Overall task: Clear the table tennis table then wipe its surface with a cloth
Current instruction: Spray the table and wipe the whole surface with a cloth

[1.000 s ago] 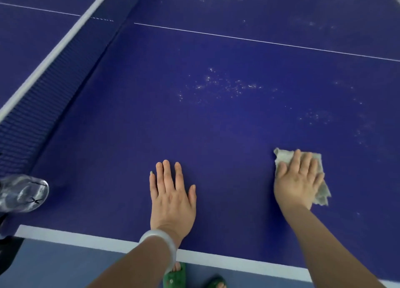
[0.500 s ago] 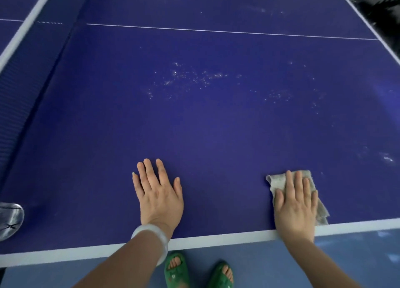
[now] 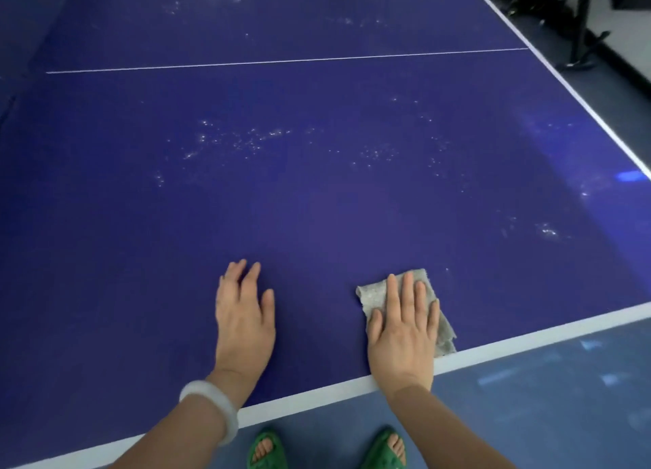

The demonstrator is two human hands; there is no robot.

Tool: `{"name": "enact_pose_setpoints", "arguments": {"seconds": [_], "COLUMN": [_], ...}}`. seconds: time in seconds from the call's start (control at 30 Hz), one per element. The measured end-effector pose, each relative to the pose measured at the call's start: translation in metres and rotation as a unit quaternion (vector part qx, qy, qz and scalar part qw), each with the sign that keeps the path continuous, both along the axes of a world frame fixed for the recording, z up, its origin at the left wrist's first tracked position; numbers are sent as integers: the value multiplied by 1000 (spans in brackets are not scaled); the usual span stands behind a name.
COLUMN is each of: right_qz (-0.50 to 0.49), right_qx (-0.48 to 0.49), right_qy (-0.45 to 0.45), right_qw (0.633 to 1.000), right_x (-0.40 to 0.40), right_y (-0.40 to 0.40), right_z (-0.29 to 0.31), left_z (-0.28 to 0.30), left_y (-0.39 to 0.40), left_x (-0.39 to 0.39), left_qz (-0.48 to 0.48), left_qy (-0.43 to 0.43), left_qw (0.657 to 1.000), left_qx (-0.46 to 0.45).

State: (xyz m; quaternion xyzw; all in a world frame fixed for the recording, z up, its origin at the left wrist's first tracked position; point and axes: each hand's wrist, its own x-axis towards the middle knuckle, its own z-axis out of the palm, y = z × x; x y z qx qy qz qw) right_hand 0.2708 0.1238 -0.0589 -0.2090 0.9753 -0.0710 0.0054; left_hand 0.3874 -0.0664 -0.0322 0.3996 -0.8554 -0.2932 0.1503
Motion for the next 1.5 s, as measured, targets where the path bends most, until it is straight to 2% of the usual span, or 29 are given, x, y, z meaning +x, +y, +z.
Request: {"name": "enact_pose_setpoints", "arguments": {"seconds": [0.1, 0.27, 0.33, 0.4, 0.47, 0.53, 0.57, 0.6, 0.67, 0.73, 0.77, 0.83, 0.9, 0.93, 0.97, 1.03, 1.07, 1.13, 1.2, 1.27, 1.33, 1.4, 1.47, 1.5], "right_qz": [41, 233, 231, 152, -13, -205, -264, -284, -200, -19, 86, 272, 362, 344, 270, 32, -58, -148, -103, 29, 189, 290, 313, 282], "right_qx": [4, 48, 57, 66, 34, -20, -39, -50, -39, -1, 15, 27, 59, 80, 82, 28, 8, -4, 0, -5, 13, 16, 44, 55], "right_qy": [16, 8, 20, 23, 15, -18, -28, -34, 10, 41, 39, 15, 27, 39, 41, 13, -18, -55, -8, 30, 26, 3, -4, -7], "right_qw": [999, 971, 971, 986, 999, 978, 963, 957, 979, 999, 995, 962, 930, 935, 959, 999, 998, 987, 995, 999, 982, 957, 949, 958], "right_x": [-3, -46, -86, -133, -176, -196, -195, -186, -152, -111, -92, -80, -115, -140, -167, -213, -224, -215, -178, -137, -107, -114, -153, -178], "right_y": [3, 58, 94, 131, 162, 169, 158, 141, 99, 62, 51, 45, 57, 68, 80, 103, 107, 88, 47, 1, -35, -56, -56, -51], "right_z": [1, 6, 6, 4, 5, 9, 10, 10, 9, 6, 6, 11, 10, 6, 3, 6, 9, 10, 9, 4, 3, 8, 7, 6], "left_z": [-3, -22, -24, -24, -24, -24, -24, -25, -25, -25, -25, -24, -24, -24, -24, -23, -23, -24, -23, -23, -22, -21, -21, -21], "left_y": [36, 61, 62, 62, 62, 63, 62, 62, 61, 61, 62, 63, 62, 62, 63, 63, 63, 62, 62, 62, 62, 62, 62, 62], "left_x": [-58, -82, -81, -82, -83, -84, -84, -84, -82, -82, -82, -83, -84, -84, -84, -85, -85, -85, -84, -85, -86, -86, -87, -86], "left_qz": [-27, -13, -11, -8, -7, -3, -1, -2, -3, -2, -1, 0, 2, 4, 4, 4, 4, 7, 6, 7, 7, 7, 10, 12], "left_qy": [-45, -184, -200, -209, -216, -216, -216, -215, -212, -212, -212, -212, -217, -221, -225, -231, -235, -241, -245, -243, -240, -242, -243, -244], "left_qw": [999, 974, 968, 965, 963, 963, 963, 963, 964, 964, 964, 964, 962, 961, 961, 959, 958, 956, 955, 956, 956, 955, 956, 956], "left_qx": [-4, -135, -153, -159, -159, -160, -161, -161, -160, -160, -161, -161, -164, -164, -164, -165, -166, -167, -166, -166, -168, -170, -166, -163]}}
